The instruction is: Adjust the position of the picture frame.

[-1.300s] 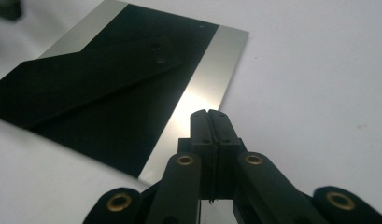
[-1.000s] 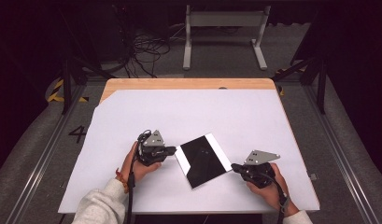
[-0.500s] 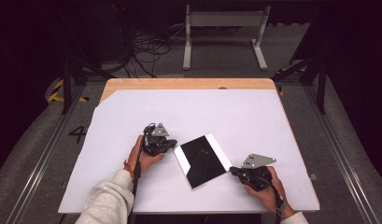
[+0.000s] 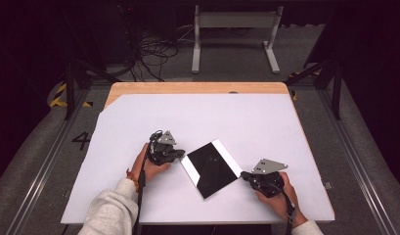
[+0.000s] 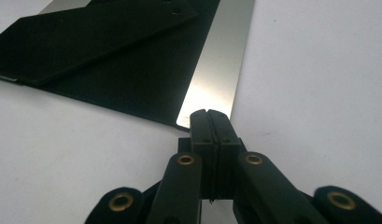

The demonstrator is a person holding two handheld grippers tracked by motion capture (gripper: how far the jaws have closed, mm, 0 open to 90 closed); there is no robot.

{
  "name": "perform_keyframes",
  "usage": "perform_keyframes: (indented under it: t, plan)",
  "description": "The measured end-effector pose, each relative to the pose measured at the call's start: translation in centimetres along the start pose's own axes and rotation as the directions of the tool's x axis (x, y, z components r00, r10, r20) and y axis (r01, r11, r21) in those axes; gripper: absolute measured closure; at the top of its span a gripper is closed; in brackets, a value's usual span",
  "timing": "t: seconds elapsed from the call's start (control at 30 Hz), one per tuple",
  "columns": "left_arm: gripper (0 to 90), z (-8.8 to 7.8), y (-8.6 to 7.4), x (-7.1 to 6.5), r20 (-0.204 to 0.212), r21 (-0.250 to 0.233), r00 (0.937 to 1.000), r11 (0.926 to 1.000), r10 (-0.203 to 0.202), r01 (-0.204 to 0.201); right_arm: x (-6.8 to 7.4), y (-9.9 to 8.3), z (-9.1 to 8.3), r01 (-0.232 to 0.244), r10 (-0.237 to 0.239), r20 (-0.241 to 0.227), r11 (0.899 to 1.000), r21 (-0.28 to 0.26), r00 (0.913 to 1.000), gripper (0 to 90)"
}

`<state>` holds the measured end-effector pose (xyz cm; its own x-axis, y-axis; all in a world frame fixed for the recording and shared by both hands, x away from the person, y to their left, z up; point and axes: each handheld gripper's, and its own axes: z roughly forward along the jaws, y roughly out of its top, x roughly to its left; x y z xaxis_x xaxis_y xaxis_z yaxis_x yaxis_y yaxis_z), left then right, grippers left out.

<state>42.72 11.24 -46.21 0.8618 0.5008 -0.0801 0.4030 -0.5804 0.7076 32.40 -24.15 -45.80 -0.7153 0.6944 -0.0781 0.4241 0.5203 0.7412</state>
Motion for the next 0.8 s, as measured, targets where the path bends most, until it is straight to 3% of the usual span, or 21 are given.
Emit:
perform_keyframes:
  t: [0.4,0.67,0.8]
  plan:
    - [89.9,-1.5,-1.8,-2.0,0.02,0.007,0.9998,1.0,0.005,-0.005,-2.0,1.2,1.5,-0.024,0.024,0.021,1.0,-0.003,0.9995,90.0]
    - [89.9,-2.1,-3.0,-3.3,0.055,-0.02,0.9984,0.9997,0.016,-0.015,-3.3,2.4,2.9,-0.038,0.038,0.039,0.999,0.002,0.9985,90.0]
    - [89.9,-2.2,-3.2,-4.2,0.062,-0.013,0.9978,0.9997,0.021,-0.02,-4.1,2.9,3.5,-0.064,0.064,0.038,0.998,-0.002,0.9972,90.0]
